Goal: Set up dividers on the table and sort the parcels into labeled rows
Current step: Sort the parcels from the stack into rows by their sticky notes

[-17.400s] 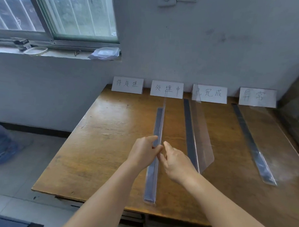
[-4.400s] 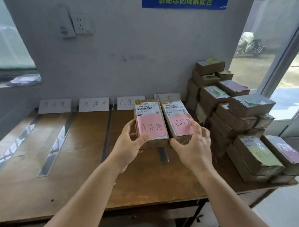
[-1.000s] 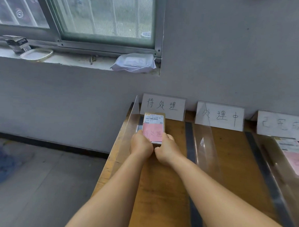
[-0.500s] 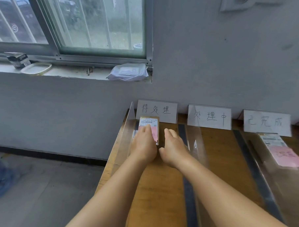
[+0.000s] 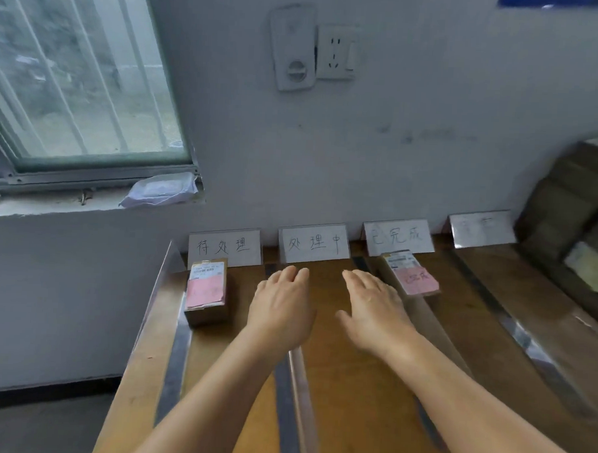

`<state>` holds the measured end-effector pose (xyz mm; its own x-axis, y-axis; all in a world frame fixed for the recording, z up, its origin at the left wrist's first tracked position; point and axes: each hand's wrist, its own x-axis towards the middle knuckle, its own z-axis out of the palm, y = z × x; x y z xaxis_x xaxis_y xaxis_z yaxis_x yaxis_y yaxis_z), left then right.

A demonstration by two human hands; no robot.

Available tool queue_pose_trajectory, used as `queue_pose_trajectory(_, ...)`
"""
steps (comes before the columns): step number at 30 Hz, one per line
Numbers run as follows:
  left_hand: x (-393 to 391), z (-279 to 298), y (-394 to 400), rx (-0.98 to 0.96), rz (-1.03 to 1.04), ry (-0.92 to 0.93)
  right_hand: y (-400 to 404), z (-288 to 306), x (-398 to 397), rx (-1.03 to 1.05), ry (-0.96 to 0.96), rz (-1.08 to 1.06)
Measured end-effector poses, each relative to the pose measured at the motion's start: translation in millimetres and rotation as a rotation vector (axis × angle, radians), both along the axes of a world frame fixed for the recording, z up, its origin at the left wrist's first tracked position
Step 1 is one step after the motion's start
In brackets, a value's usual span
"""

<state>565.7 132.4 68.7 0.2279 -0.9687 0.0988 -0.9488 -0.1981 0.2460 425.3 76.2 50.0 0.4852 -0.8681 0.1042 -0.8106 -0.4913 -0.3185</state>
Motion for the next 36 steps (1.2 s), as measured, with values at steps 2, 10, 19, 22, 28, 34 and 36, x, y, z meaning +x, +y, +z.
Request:
queue_pose_trajectory(2, -37, 5, 0, -0.012, -0.055, -0.002, 3, 5, -41, -0.013, -0.009, -0.034)
queue_pose_trajectory(10, -201, 19, 6, -0.037, -0.215, 0.086, 28, 21, -215, -0.063, -0.019, -0.202)
queue_pose_trajectory(19, -370, 7, 10, -0.073, -0.336, 0.150, 56, 20, -388, -0.086, -0.033, -0.353)
queue_pose_trajectory(22, -417, 4, 7, -0.064, -0.401, 0.137, 62, 23, -437, -0.067, -0.031, -0.391)
queue_pose_trajectory(28, -495, -2, 3, -0.039, -0.528, 0.138, 73, 26, -516, -0.048, -0.037, -0.488)
queue_pose_trajectory(34, -560, -3, -22, -0.049, -0.608, 0.158, 62, 23, -579, -0.016, -0.085, -0.601)
queue_pose_trajectory(36, -581, -5, -34, -0.057, -0.616, 0.185, 53, 20, -599, -0.022, -0.088, -0.631)
